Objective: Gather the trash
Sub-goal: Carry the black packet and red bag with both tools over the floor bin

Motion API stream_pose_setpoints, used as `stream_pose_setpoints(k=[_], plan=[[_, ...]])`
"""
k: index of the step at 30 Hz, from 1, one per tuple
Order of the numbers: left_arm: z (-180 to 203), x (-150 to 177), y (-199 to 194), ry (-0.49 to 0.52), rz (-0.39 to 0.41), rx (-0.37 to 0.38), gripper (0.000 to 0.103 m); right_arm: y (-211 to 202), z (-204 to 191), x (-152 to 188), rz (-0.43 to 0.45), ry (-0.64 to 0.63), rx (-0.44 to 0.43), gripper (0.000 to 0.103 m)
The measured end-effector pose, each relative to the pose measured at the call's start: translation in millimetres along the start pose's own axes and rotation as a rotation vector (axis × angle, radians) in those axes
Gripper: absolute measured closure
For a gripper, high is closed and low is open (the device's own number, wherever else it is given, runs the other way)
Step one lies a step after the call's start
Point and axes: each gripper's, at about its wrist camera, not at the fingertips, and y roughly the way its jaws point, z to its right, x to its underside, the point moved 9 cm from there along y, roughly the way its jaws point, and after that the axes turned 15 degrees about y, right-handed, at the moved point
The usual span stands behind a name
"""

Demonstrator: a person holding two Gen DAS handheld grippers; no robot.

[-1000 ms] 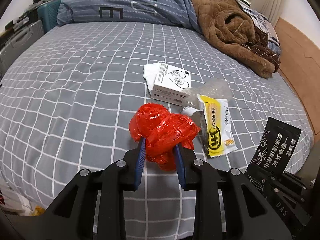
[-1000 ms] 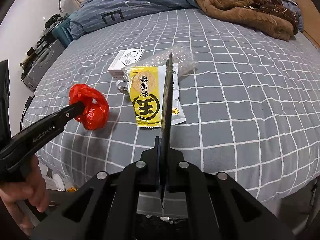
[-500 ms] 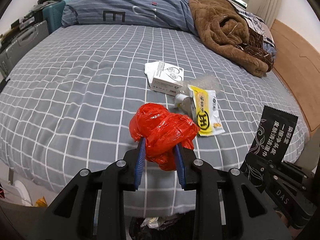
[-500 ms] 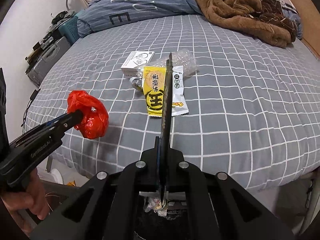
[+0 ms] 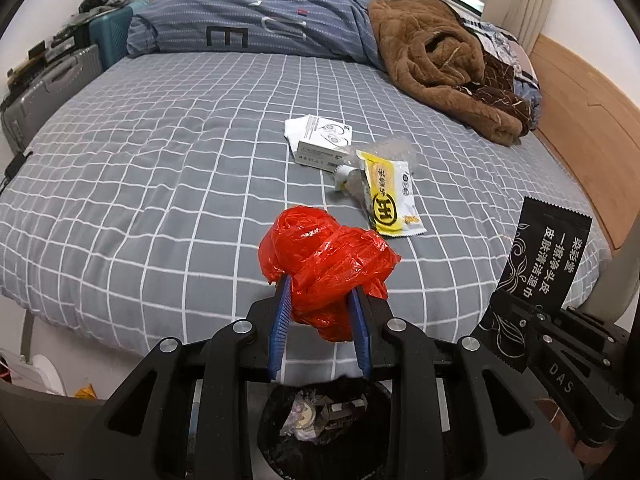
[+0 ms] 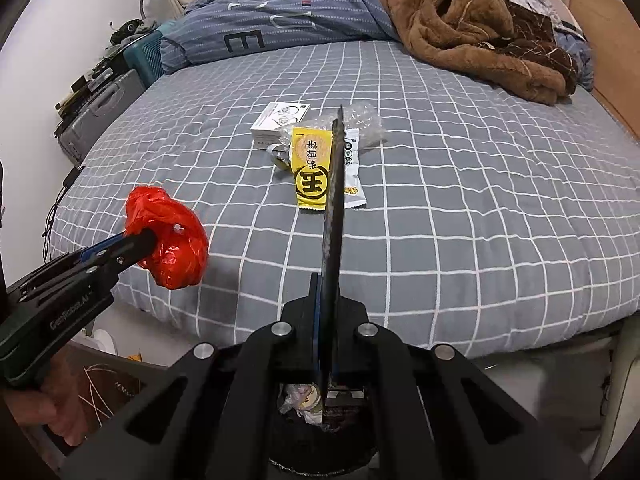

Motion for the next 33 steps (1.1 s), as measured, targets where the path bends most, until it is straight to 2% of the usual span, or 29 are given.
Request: stream_pose_setpoints(k=[15,33], plan=[[21.6,31.6,-21.0,0.027,-0.02,0.011,0.076,-21.3,6.2,28.5,0.014,-0.021,0.022,0.1],[36.9,63.9,-30.1,0.03,-0.042,0.024,0.076,-26.6,18.6,62.8,-0.008,-0.014,0.033,0.1]])
